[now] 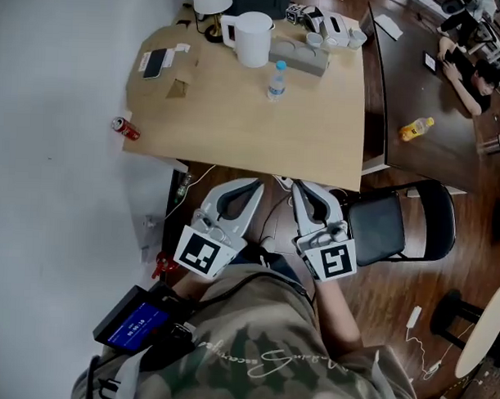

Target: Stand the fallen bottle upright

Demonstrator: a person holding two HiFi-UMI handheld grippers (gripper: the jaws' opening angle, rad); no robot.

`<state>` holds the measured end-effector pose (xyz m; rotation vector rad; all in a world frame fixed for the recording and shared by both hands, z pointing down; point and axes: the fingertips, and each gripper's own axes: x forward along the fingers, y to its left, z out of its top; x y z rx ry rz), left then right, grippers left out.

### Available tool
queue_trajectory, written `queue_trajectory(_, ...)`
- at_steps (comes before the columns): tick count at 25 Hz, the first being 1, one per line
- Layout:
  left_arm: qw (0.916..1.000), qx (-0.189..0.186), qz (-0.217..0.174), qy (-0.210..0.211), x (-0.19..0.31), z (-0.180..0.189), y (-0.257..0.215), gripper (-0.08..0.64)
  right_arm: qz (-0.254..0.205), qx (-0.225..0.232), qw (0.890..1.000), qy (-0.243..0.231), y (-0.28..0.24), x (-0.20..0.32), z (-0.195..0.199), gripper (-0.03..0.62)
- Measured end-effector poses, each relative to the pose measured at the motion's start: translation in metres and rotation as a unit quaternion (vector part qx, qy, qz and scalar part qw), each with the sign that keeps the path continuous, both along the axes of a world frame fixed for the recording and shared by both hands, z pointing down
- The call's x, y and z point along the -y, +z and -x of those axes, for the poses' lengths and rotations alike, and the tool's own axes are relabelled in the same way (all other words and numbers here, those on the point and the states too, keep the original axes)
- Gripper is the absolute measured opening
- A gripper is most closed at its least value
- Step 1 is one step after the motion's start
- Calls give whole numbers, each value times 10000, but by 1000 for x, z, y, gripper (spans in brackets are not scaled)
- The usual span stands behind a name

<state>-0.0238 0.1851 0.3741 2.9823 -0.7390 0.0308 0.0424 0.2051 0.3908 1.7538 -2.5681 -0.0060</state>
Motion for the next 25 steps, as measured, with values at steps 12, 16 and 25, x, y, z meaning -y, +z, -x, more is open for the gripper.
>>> queue_trajectory(12, 9995, -274, -150, -71, 13, 38, -26, 2, -234, -44, 9995, 221, -55, 7, 27, 3)
queue_trajectory(16, 9994, -282, -135, -139, 22, 53, -25, 2, -198, -112, 9995, 229, -53, 13, 39, 3)
queue_trajectory(25, 9985, -482, -148, -211, 33, 78, -35, 2, -72, 20, 10000, 61, -57, 24, 65, 3)
